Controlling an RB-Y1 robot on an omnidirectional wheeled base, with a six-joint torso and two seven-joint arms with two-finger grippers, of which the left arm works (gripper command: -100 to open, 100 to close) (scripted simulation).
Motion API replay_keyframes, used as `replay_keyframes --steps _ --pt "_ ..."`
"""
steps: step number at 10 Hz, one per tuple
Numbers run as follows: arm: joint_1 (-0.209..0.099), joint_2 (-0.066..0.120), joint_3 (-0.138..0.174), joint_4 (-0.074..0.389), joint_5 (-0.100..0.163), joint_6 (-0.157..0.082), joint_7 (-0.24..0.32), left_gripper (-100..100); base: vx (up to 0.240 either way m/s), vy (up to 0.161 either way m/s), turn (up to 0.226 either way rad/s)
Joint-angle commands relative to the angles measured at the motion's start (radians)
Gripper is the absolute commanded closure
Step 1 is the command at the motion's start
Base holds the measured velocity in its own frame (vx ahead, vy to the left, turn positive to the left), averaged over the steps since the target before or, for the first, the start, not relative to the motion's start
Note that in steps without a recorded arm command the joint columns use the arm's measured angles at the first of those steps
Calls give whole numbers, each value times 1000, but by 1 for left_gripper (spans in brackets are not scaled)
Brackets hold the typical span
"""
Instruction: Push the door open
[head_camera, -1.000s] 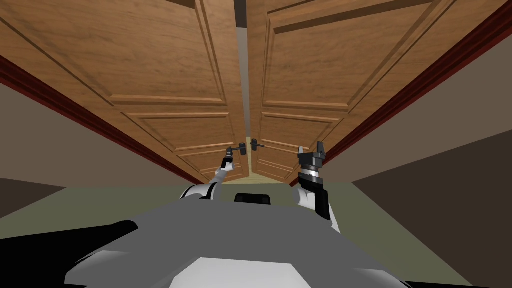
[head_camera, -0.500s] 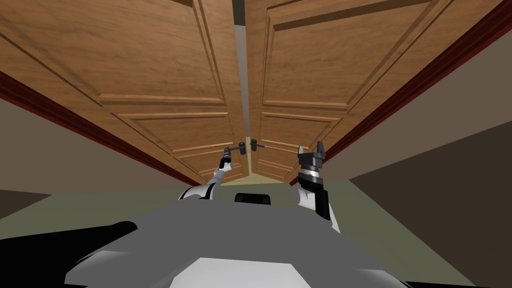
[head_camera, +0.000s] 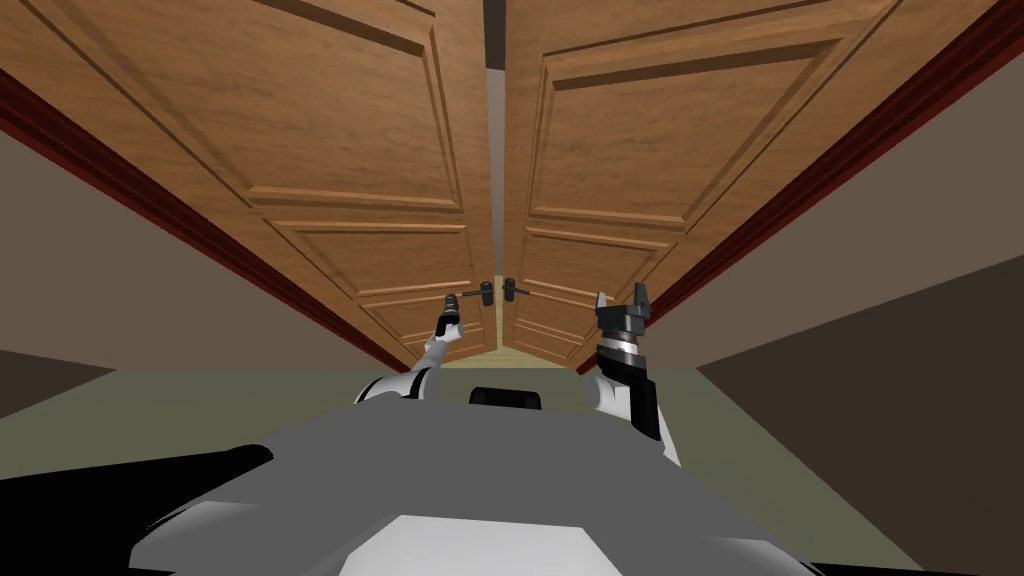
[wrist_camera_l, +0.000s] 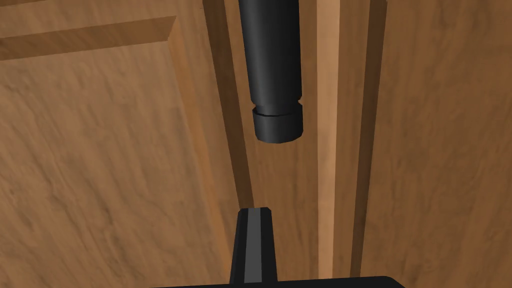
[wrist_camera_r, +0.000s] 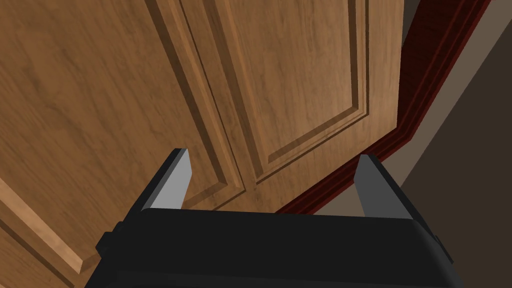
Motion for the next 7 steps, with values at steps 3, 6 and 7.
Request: replay_keyframes --steps 3,6,7 --pt "-8 -20 1 5 4 18 -5 -100 -112 -211 8" --pt "-15 -59 3 10 8 35 -9 -100 -131 -218 14" --pt "-7 -55 2 -7 7 41 -10 -100 -56 -87 7"
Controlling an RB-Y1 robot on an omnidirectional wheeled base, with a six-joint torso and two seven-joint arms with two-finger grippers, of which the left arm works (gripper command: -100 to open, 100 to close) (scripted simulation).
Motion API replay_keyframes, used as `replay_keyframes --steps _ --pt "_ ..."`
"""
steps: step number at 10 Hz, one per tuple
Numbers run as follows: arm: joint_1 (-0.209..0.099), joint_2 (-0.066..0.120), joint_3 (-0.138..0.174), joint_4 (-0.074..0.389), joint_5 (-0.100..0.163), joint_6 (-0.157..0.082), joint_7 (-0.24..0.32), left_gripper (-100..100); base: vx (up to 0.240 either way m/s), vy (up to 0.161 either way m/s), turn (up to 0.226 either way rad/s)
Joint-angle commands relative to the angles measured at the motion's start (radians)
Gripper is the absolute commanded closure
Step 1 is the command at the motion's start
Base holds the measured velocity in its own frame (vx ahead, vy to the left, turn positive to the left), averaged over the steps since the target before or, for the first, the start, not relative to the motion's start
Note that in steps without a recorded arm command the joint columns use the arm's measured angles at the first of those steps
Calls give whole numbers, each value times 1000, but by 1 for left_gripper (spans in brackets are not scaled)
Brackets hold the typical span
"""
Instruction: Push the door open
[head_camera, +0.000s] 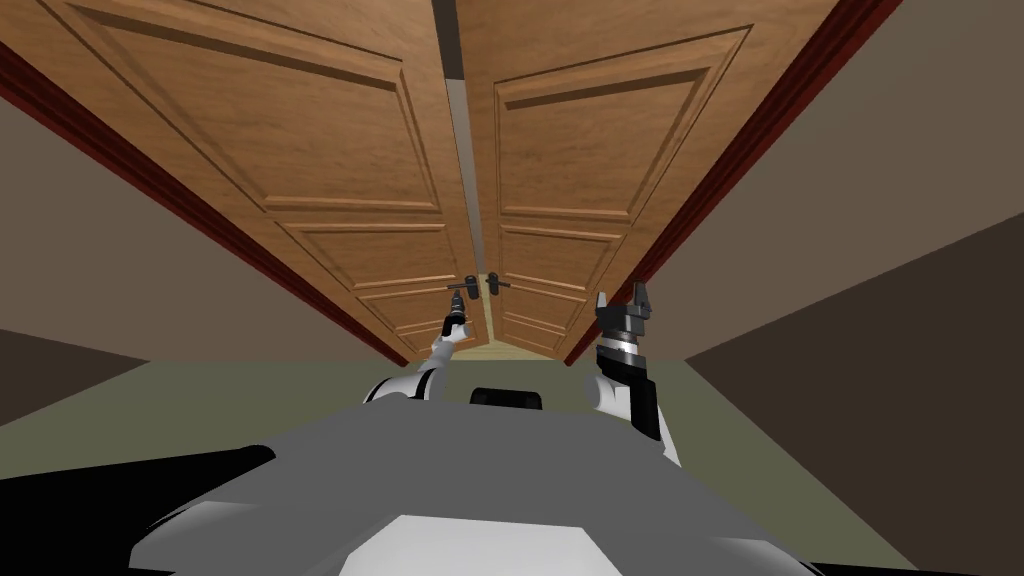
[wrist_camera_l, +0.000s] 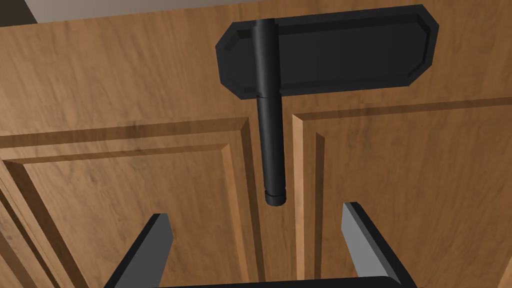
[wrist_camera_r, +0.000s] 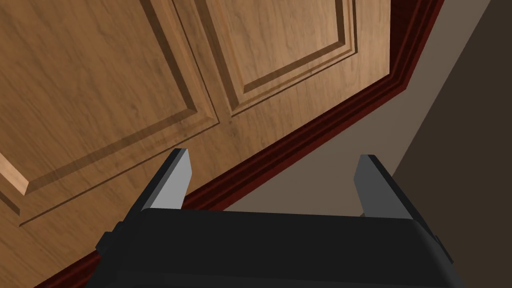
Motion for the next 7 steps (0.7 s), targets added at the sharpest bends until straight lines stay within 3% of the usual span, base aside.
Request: replay_keyframes --steps 1,4,7 --pt "5 21 4 1 1 -6 0 -100 84 28 0" --pt "10 35 10 3 2 -13 1 -100 176 77 -4" --pt "16 33 13 6 3 -23 2 -100 191 74 -20"
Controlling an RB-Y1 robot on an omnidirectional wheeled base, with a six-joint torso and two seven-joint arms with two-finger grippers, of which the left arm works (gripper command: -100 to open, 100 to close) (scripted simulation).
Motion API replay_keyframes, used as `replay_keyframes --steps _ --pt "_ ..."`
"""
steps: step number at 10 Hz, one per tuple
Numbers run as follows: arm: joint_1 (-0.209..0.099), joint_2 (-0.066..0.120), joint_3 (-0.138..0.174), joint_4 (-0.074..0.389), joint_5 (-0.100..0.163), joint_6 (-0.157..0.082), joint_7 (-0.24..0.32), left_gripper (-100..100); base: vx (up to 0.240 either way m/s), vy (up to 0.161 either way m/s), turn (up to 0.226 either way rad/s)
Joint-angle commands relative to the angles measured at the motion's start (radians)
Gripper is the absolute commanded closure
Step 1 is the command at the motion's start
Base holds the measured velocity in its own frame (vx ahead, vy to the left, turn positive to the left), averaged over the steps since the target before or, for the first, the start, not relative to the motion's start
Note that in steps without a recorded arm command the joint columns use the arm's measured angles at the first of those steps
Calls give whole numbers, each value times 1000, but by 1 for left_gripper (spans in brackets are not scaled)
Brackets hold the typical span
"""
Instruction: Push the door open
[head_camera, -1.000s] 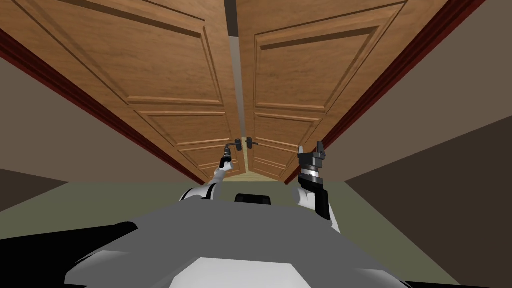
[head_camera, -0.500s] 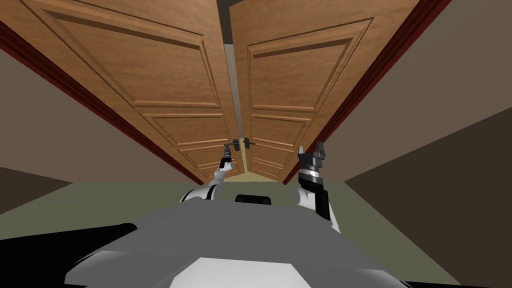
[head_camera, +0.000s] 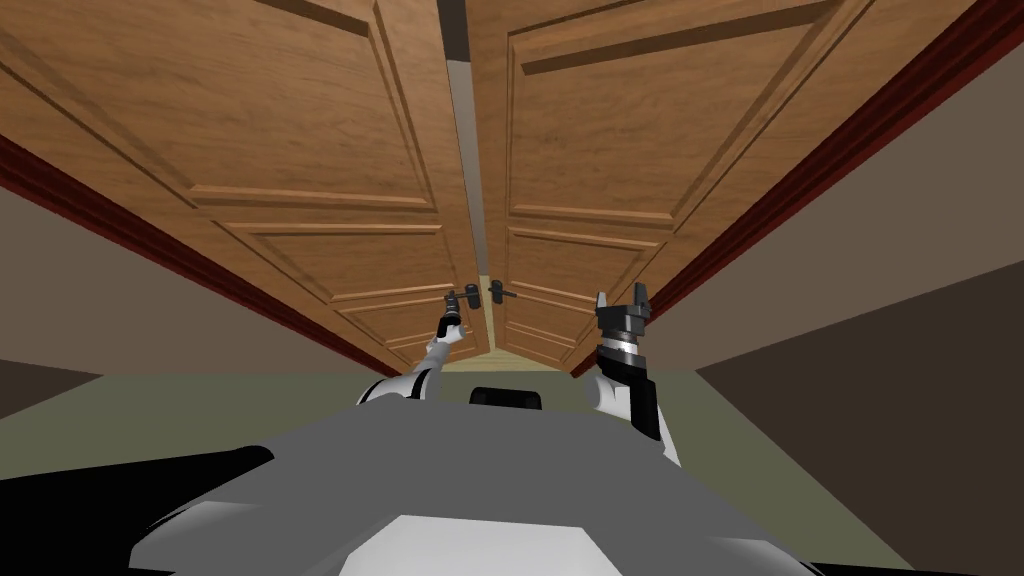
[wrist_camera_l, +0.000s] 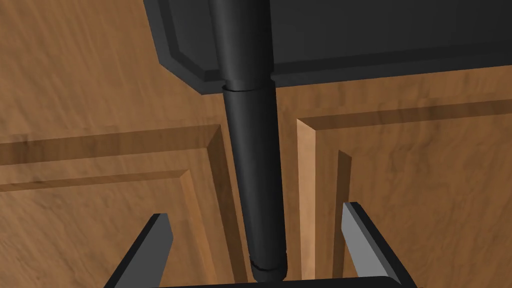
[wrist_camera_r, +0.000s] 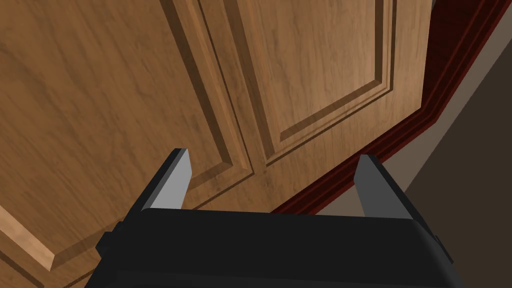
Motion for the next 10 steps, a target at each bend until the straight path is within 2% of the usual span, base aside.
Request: replay_keyframes --steps 1,2,3,4,9,10 --pt "3 -12 0 -1 0 -4 0 -100 219 32 -50" --pt "0 -25 -5 0 -2 -5 0 -100 210 -6 -112" --pt "-1 -14 -5 14 -1 -12 4 -100 83 -7 -5" --pt "-1 -14 -5 14 -1 -12 4 100 -18 -1 14" --pt "-1 -14 -5 14 -1 -12 4 100 -13 1 -5" --pt "-10 -7 24 23 10 -37 -16 100 31 62 -122"
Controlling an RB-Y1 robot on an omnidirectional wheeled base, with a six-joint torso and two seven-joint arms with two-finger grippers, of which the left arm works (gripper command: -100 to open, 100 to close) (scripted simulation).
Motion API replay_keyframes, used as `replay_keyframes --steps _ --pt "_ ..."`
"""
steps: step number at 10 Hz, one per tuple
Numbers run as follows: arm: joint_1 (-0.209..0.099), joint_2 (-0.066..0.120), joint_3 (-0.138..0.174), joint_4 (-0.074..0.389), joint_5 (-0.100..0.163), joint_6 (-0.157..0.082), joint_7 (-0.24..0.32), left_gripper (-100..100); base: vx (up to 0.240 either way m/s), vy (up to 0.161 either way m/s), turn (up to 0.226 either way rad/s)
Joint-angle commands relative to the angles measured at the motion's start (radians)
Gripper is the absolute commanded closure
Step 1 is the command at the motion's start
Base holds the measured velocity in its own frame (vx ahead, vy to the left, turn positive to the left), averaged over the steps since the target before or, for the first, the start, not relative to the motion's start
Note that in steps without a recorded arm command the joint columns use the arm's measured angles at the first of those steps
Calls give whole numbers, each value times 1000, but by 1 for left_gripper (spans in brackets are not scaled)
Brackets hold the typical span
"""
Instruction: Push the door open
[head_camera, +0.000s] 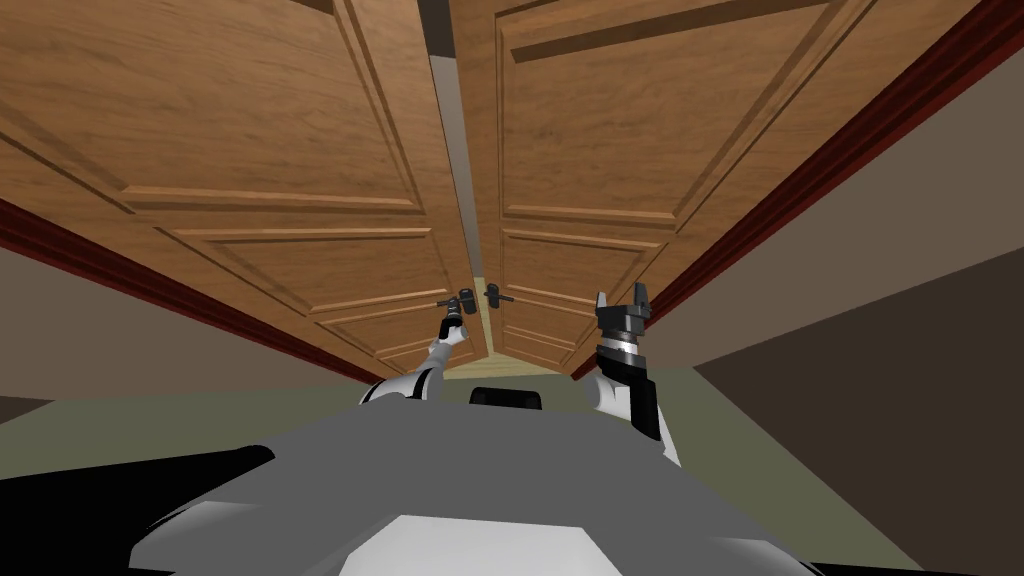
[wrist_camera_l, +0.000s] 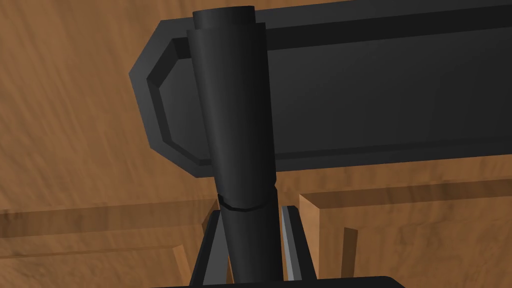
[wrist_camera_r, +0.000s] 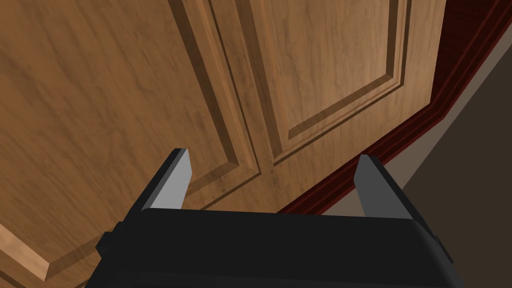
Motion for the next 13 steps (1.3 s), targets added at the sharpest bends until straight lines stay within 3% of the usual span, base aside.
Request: replay_keyframes --steps 1,2,3,5,8,9,10,11,13 --pt "-8 14 31 -5 12 -26 -22 100 38 120 -194" --pt "-8 14 31 -5 12 -26 -22 100 22 90 -90" --pt "-15 19 54 2 20 -47 -39 100 38 72 -120" --pt "-15 19 54 2 20 -47 -39 100 31 56 -25" --pt "-32 29 108 17 41 -96 -77 100 39 80 -116" --pt "-32 29 108 17 41 -96 -77 100 23 78 -41" --pt "-42 33 139 27 53 -124 -99 100 37 99 -157" --pt "-42 33 139 27 53 -124 -99 100 39 76 -105" --pt "-53 36 172 37 66 -155 -123 100 34 73 -91"
